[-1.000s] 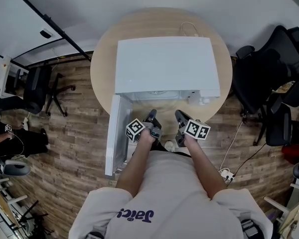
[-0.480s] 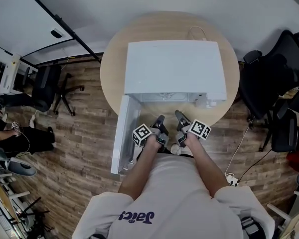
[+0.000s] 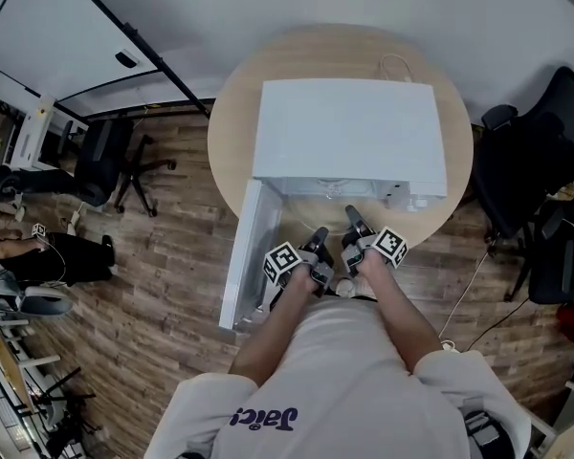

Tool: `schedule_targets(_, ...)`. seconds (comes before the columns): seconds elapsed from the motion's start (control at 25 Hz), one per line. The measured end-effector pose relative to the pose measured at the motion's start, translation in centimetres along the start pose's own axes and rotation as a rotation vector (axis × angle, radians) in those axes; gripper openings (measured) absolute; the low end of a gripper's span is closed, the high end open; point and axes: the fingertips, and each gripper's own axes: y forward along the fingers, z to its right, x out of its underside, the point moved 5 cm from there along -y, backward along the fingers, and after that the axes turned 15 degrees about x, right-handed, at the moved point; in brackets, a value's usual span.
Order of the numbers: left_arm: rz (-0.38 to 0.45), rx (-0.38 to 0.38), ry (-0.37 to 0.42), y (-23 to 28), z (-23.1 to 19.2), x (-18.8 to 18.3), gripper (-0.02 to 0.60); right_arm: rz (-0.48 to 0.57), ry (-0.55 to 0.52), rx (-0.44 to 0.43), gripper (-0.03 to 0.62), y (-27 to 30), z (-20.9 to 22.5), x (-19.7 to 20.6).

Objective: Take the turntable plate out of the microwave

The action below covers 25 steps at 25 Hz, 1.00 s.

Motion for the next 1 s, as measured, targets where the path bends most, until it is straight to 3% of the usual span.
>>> schedule_targets(0.2,-0.025,-0.001,0.036,-0.3,0.3,0.1,0.035,0.007,0.023,-0.044,0.16,1.4,-0.2,0.0)
schedule_targets(0.44,-0.038,0.008,0.026,-0.8,0.8,0.5,0.035,0.009,0.025,-0.128,0.156,2.5,-0.7,0.1)
schedule_targets(0.68,-0.063,-0.009,-0.017,-1.2,-0.1,1.1,0.035,0.031,0.085,-0.085,0.079,2.6,0.2,-0.3)
schedule_targets(1.0,-0.073,0.012,-0.045,-1.6,-0.4,1.4,0.035,-0.007,0.119,-0.057,0.049,2.4,-0.1,0.0)
